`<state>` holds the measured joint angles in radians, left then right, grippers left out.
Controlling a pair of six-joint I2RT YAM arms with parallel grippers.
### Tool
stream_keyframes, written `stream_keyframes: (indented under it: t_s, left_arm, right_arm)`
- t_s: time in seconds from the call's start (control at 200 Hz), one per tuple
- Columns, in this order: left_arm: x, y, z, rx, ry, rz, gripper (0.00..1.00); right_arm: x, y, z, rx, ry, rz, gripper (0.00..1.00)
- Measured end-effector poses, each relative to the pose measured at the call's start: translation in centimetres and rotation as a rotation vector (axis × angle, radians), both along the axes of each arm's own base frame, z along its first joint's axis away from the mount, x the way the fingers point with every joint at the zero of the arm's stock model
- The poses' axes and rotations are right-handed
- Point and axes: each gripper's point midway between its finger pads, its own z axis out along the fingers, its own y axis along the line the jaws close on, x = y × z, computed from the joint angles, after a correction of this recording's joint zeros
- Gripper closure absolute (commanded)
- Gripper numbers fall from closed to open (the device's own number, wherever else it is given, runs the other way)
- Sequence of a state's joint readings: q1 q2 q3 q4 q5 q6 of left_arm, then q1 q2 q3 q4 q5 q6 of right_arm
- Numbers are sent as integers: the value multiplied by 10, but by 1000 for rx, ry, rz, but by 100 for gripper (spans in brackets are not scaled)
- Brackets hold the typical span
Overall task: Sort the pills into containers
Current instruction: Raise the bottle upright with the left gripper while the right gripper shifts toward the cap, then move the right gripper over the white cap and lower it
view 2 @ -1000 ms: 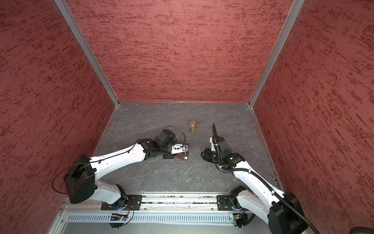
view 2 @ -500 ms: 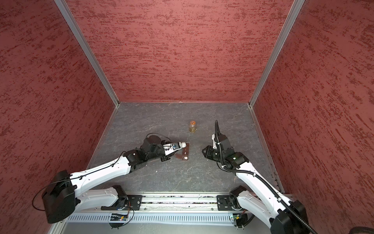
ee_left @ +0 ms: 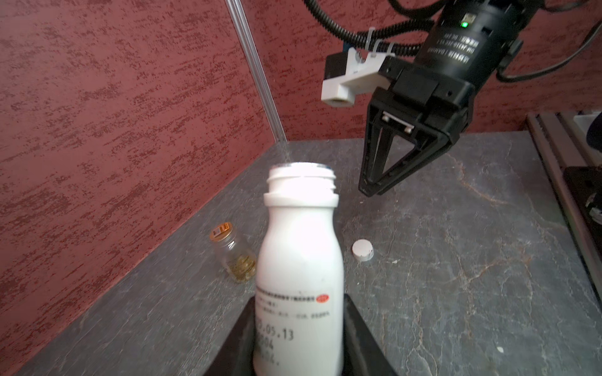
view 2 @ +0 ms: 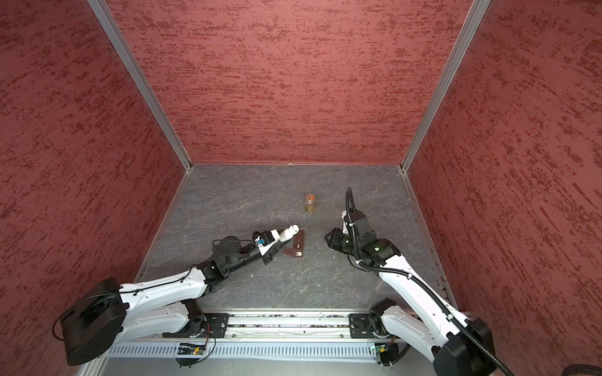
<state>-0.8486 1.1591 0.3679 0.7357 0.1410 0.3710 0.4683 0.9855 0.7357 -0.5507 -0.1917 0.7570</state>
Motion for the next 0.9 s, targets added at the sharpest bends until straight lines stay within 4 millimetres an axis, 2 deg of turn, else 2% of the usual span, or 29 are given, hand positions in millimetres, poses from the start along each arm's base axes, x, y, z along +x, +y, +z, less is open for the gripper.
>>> stream_keyframes:
  t_s: [0.536, 0.902]
  left_arm:
    - [-10, -15, 7, -192, -16, -57, 100]
    - [-12, -22, -13, -216, 18, -74, 100]
  right_arm:
    - [2, -20, -30, -153, 125, -76, 63]
    - [7, -35, -49, -299, 192, -92, 53]
